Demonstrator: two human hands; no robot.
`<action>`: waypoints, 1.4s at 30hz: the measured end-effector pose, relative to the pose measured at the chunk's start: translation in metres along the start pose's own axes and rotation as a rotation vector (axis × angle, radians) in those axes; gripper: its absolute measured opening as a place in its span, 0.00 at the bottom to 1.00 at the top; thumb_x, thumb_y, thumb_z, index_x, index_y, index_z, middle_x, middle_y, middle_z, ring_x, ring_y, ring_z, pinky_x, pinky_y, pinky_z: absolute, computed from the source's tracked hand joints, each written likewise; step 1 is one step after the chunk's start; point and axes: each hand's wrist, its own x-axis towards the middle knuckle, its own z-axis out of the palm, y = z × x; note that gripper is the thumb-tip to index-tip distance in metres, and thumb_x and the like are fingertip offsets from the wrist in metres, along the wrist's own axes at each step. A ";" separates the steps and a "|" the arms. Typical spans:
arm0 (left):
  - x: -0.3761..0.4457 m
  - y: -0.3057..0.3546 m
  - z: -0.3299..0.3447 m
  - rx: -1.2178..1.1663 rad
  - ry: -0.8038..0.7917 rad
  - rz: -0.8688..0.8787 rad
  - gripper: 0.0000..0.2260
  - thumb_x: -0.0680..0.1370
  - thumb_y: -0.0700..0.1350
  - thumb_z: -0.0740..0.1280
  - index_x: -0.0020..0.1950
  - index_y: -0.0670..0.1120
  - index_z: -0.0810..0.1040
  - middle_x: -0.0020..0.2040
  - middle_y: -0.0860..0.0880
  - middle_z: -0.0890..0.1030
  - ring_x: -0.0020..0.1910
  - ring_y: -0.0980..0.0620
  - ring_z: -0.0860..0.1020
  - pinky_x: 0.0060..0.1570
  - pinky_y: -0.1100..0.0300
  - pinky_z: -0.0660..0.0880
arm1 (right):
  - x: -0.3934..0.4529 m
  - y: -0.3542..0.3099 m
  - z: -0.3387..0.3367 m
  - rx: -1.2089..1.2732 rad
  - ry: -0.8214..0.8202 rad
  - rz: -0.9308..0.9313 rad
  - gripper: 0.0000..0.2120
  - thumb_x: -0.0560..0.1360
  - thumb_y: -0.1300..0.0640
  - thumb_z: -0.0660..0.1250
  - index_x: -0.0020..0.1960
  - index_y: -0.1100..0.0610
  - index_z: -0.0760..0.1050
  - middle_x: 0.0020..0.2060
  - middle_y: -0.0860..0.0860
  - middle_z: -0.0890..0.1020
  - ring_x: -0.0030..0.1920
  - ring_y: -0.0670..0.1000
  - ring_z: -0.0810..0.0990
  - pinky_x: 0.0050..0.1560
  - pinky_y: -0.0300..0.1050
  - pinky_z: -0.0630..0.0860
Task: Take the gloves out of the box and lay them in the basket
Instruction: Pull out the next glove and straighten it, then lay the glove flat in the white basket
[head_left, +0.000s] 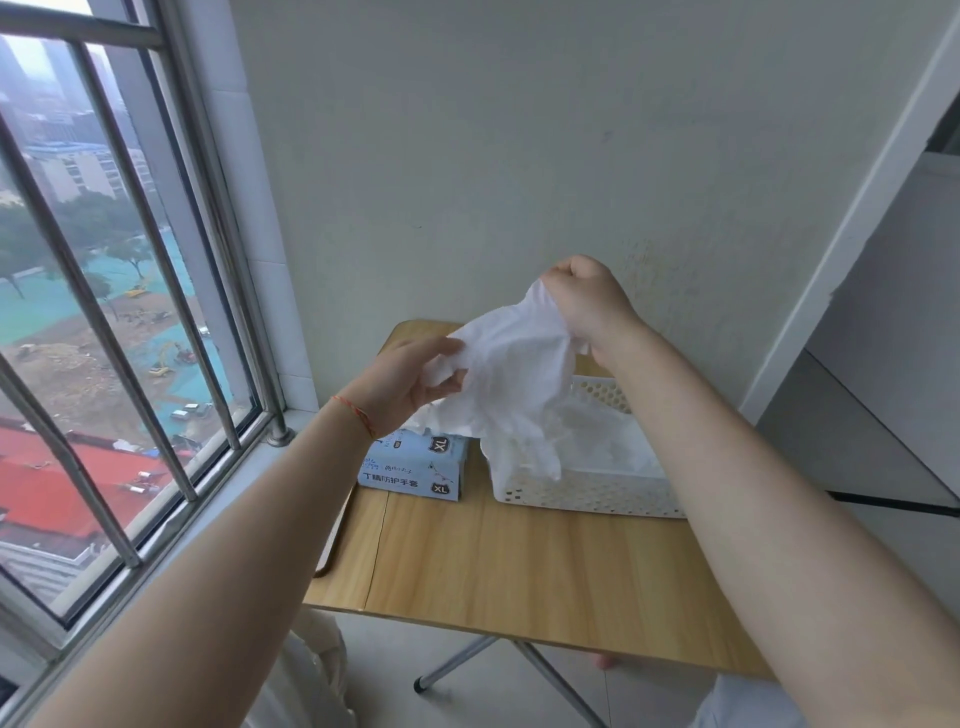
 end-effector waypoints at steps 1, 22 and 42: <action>0.001 -0.002 -0.001 0.025 0.015 0.004 0.06 0.78 0.44 0.67 0.46 0.40 0.76 0.36 0.46 0.77 0.33 0.51 0.76 0.37 0.61 0.77 | 0.000 0.002 0.000 -0.005 0.000 0.007 0.05 0.74 0.57 0.58 0.45 0.53 0.72 0.39 0.48 0.75 0.40 0.51 0.73 0.40 0.42 0.70; 0.014 -0.004 -0.022 0.025 -0.046 -0.276 0.13 0.79 0.48 0.68 0.58 0.40 0.78 0.45 0.42 0.81 0.41 0.46 0.81 0.42 0.54 0.79 | 0.011 0.031 0.008 0.103 -0.082 0.290 0.06 0.64 0.70 0.57 0.38 0.62 0.70 0.37 0.58 0.71 0.38 0.56 0.73 0.37 0.51 0.69; 0.064 -0.060 0.135 1.838 -0.262 0.434 0.17 0.81 0.57 0.58 0.65 0.53 0.75 0.63 0.51 0.76 0.64 0.50 0.72 0.67 0.53 0.61 | -0.009 0.148 -0.071 -0.628 0.098 0.256 0.25 0.80 0.67 0.52 0.76 0.65 0.51 0.59 0.60 0.77 0.50 0.58 0.77 0.41 0.47 0.69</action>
